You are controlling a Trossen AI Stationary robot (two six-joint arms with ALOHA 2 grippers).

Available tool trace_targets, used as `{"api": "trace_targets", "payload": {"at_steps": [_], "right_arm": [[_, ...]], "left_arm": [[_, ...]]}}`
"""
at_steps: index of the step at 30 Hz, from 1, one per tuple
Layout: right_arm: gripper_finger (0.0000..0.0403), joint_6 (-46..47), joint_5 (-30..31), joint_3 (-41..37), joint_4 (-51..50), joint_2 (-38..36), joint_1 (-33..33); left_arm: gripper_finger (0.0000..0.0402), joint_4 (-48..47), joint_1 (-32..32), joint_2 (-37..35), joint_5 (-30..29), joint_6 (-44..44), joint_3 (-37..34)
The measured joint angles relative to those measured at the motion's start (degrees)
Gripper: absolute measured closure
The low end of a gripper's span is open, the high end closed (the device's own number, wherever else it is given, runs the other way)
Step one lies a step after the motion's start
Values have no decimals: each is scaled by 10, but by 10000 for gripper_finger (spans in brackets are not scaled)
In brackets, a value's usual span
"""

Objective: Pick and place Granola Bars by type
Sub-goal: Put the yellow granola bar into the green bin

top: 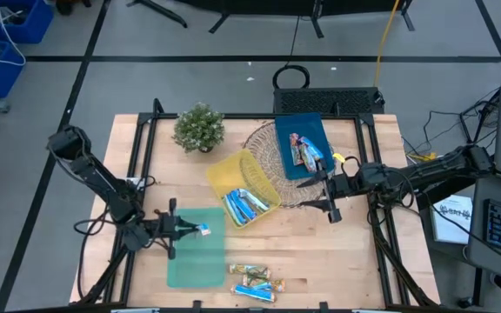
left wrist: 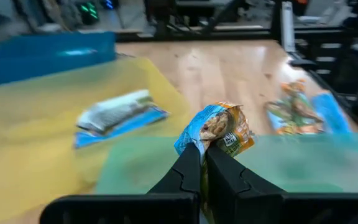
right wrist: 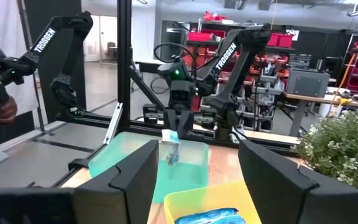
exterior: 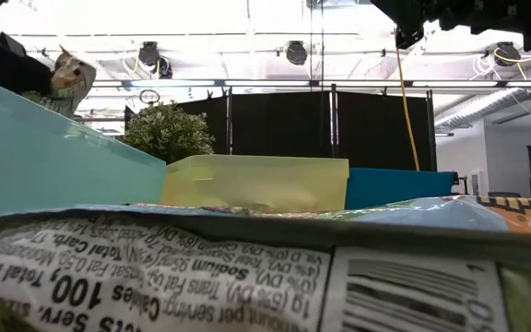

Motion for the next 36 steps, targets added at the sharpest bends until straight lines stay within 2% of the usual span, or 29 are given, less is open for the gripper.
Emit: {"api": "trace_targets", "payload": {"at_steps": [2, 5, 10, 15, 23, 29, 32, 36], "right_arm": [[190, 0, 0, 0, 0, 0, 0], [190, 0, 0, 0, -1, 0, 0], [190, 0, 0, 0, -14, 0, 0], [190, 15, -1, 0, -14, 1, 0], [190, 36, -2, 0, -13, 1, 0], [190, 50, -2, 0, -12, 4, 2], [192, 72, -3, 1, -9, 25, 16], [212, 77, -17, 2, 44, 94, 64]], "left_arm": [[388, 0, 7, 0, 28, -6, 0], [364, 1, 16, 0, 48, -9, 0], [321, 2, 25, 0, 48, -24, 0], [299, 14, 32, 0, 46, -23, 0], [292, 100, 39, 0, 52, 28, 0], [291, 118, 72, 0, 144, 66, 17], [291, 113, 85, 0, 173, 94, 33], [291, 113, 87, 0, 185, 174, 51]]}}
